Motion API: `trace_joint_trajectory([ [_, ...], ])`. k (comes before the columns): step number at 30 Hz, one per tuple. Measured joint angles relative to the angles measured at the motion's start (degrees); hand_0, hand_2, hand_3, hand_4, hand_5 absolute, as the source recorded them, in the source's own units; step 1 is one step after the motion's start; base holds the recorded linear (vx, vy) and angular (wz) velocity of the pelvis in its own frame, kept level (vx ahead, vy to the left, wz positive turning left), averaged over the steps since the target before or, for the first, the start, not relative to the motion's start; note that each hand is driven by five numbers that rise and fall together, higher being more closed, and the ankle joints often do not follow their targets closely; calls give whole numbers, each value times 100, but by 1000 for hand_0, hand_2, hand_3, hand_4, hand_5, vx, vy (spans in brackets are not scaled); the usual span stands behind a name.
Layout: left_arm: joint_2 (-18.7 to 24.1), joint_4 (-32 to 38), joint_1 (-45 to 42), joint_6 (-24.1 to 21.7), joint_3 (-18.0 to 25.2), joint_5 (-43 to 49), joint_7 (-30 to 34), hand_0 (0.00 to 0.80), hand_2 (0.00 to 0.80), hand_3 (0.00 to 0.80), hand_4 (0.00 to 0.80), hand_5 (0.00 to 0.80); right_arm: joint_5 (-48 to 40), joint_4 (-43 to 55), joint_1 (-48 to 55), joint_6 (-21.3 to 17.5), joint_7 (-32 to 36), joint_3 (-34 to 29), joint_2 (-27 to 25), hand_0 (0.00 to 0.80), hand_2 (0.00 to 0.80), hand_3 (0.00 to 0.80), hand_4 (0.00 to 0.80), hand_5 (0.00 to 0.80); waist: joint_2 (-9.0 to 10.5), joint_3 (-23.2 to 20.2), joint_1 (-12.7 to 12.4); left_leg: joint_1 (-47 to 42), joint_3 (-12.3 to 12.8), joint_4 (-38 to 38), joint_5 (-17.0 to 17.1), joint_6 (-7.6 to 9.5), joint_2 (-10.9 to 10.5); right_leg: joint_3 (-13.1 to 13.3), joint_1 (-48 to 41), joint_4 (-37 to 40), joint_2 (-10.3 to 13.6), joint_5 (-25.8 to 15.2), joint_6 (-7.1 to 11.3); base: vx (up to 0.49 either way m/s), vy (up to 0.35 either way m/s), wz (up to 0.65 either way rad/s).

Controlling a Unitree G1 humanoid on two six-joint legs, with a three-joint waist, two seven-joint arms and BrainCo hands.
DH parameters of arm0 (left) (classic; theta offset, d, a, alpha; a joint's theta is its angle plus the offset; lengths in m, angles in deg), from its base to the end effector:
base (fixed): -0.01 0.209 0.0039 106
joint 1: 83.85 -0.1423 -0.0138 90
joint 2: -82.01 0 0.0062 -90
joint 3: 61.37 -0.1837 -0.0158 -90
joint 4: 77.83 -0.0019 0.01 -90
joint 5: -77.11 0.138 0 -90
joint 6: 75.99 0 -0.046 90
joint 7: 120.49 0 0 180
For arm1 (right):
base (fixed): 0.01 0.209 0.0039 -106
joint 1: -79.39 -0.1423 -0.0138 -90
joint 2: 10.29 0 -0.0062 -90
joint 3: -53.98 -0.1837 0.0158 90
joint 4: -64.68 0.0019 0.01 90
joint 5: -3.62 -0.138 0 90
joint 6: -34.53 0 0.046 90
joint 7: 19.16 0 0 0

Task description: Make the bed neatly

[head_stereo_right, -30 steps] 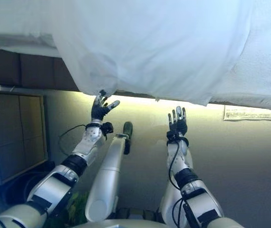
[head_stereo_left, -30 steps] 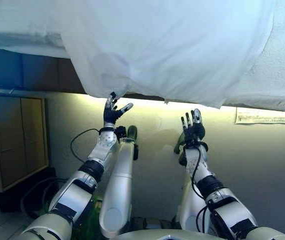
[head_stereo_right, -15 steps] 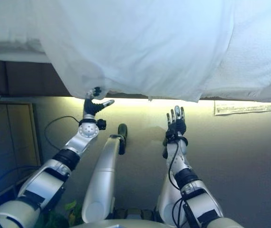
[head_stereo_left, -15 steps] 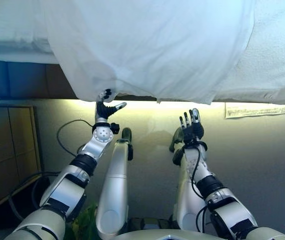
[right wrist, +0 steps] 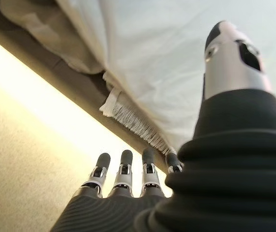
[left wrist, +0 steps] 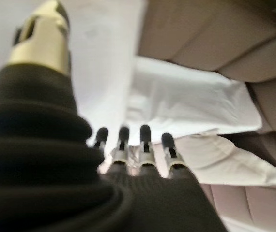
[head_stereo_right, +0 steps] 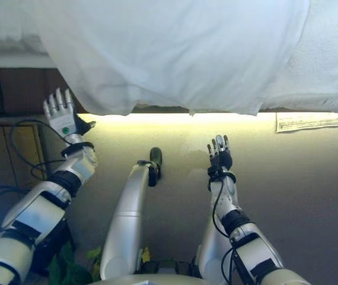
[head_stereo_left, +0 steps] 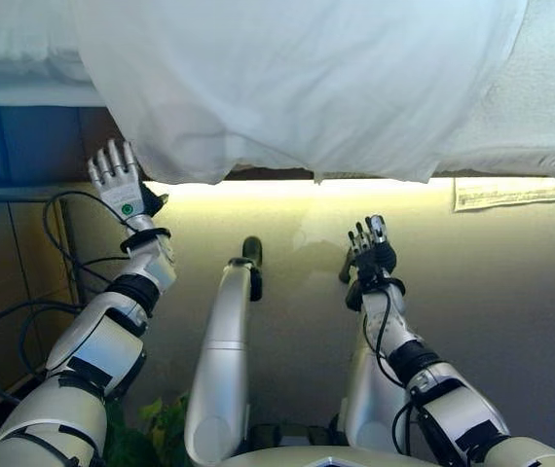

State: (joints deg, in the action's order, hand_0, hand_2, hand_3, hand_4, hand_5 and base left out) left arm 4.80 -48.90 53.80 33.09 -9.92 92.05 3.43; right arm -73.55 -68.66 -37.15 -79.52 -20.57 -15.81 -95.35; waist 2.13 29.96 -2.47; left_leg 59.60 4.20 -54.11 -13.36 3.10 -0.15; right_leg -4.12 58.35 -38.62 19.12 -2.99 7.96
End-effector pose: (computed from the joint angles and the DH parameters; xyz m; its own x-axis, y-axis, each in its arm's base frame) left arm 0.3219 0.2288 0.0686 0.7485 0.4549 0.4825 -0.5144 -0.0610 0.8554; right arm 0.2739 -0.1499 0.0178 0.9827 -0.1248 -0.1367 0.1847 0.6109 0.7699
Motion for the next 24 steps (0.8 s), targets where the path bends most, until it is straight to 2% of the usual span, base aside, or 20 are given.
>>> trace_joint_trajectory([
  [5, -25, -123, 67, -385, -5, 11, -433, 0, 0, 0, 0, 0, -4, -228, -116, -65, 176, 44, -106, 0, 0, 0, 0, 0, -9, 4, 17, 247, 38, -146, -31, 30, 15, 115, 310, -183, -8, 29, 29, -38, 46, -4],
  [12, -32, -126, 238, -779, -29, 4, -953, 0, 0, 0, 0, 0, -82, -321, -147, -190, 472, 99, -135, 0, 0, 0, 0, 0, -17, 9, 12, 636, 29, -259, -5, -33, 57, 162, 733, -376, -61, 55, -15, -31, 6, -2],
  [24, -58, 107, 309, -1406, -20, 16, -1348, 0, 0, 0, 0, 0, -288, -305, -184, -233, 628, 109, -157, 0, 0, 0, 0, 0, -19, 10, 14, 811, -106, -383, -51, -72, 86, 127, 900, -615, -94, 204, -64, 8, -26, 2],
])
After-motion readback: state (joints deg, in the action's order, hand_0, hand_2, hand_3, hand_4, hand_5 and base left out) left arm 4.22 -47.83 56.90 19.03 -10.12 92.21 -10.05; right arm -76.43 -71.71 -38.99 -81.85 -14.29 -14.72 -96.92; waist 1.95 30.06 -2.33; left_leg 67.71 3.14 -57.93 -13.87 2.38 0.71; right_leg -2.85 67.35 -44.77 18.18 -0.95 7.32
